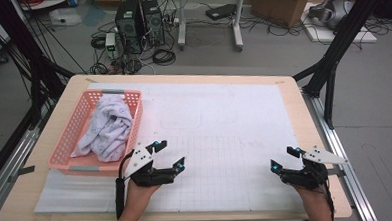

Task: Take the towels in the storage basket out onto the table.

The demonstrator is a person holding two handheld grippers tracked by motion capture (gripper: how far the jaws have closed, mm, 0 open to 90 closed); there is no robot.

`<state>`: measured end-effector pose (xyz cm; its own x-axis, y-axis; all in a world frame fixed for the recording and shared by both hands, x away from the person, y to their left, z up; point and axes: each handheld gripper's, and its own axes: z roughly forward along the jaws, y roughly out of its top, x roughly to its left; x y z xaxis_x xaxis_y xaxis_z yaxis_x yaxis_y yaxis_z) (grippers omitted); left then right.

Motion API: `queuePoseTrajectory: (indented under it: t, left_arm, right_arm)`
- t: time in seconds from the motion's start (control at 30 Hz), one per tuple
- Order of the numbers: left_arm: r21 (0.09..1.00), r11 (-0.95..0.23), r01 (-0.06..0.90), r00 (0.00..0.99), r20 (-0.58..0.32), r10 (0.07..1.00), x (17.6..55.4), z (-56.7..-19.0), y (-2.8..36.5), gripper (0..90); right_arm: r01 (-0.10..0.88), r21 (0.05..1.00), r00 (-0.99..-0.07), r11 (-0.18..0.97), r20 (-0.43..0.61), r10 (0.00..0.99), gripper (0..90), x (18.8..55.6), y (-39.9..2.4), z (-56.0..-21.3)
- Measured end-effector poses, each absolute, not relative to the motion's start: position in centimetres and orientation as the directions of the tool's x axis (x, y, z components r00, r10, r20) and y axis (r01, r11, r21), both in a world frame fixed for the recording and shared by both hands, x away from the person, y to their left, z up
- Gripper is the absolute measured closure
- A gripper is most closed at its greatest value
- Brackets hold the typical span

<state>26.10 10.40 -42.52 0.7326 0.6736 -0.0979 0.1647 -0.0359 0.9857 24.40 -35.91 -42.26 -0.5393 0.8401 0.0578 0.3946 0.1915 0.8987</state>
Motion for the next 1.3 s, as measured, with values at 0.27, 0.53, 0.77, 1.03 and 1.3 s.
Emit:
queuePoseTrajectory:
  t: [0.27, 0.53, 0.77, 1.03, 1.3]
  left_arm:
    - [0.982, -0.031, 0.185, 0.736, -0.118, 0.667, 26.4, -42.7, 10.3, 17.8]
    - [0.984, -0.023, 0.175, 0.746, -0.118, 0.656, 26.4, -42.6, 10.3, 17.8]
    - [0.985, -0.012, 0.171, 0.763, -0.125, 0.634, 26.4, -42.6, 10.3, 17.8]
    - [0.987, -0.031, 0.161, 0.764, -0.104, 0.636, 25.9, -41.8, 10.0, 18.8]
    - [0.987, -0.033, 0.157, 0.769, -0.101, 0.631, 25.8, -40.6, 10.5, 18.0]
  right_arm:
    - [0.366, 0.911, -0.548, 0.188, 0.048, 0.835, 15.8, 24.5, -36.1, -42.3]
    - [0.358, 0.914, -0.554, 0.188, 0.047, 0.831, 15.7, 24.6, -36.2, -42.2]
    - [0.359, 0.916, -0.548, 0.18, 0.05, 0.835, 15.7, 24.0, -36.6, -42.0]
    - [0.354, 0.918, -0.549, 0.179, 0.049, 0.835, 15.8, 23.6, -36.5, -41.8]
    - [0.36, 0.915, -0.549, 0.181, 0.051, 0.835, 15.7, 23.7, -36.5, -41.9]
